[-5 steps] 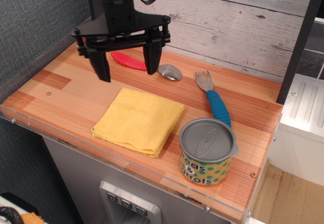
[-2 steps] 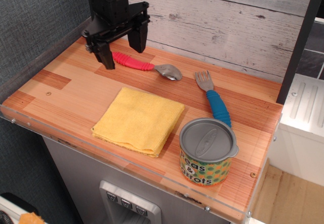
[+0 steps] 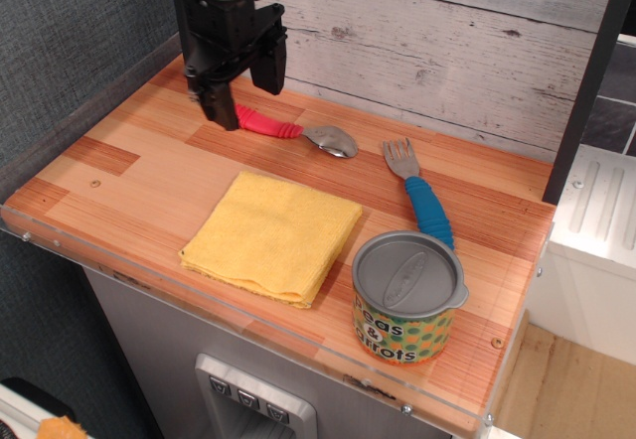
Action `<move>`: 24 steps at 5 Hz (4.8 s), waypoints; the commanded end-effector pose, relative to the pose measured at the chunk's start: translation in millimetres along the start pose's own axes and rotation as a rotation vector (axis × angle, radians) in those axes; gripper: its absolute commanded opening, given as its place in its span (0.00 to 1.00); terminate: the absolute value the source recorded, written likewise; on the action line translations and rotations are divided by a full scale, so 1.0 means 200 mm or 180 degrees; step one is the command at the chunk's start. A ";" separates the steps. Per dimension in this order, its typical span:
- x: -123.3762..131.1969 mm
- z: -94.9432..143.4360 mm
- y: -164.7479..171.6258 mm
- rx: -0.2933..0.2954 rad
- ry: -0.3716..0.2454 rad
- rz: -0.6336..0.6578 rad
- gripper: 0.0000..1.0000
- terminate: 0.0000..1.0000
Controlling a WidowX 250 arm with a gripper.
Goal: Put the red spoon to the left of the orange towel
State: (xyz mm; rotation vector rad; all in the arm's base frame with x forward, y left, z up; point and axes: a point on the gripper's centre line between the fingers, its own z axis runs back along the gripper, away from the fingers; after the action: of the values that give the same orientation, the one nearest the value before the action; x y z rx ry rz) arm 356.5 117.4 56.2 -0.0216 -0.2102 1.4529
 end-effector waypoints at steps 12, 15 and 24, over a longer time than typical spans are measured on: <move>0.15 0.07 -0.04 0.0168 -0.0125 -0.0587 0.00 0.00; 0.30 0.05 0.08 0.0121 0.0363 -0.2799 0.00 0.00; 0.38 -0.12 0.24 -0.0428 0.0165 -0.4428 1.00 0.00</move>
State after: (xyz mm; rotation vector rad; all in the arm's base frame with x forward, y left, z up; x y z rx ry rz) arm 314.0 179.9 21.5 -0.0411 -0.1738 0.0463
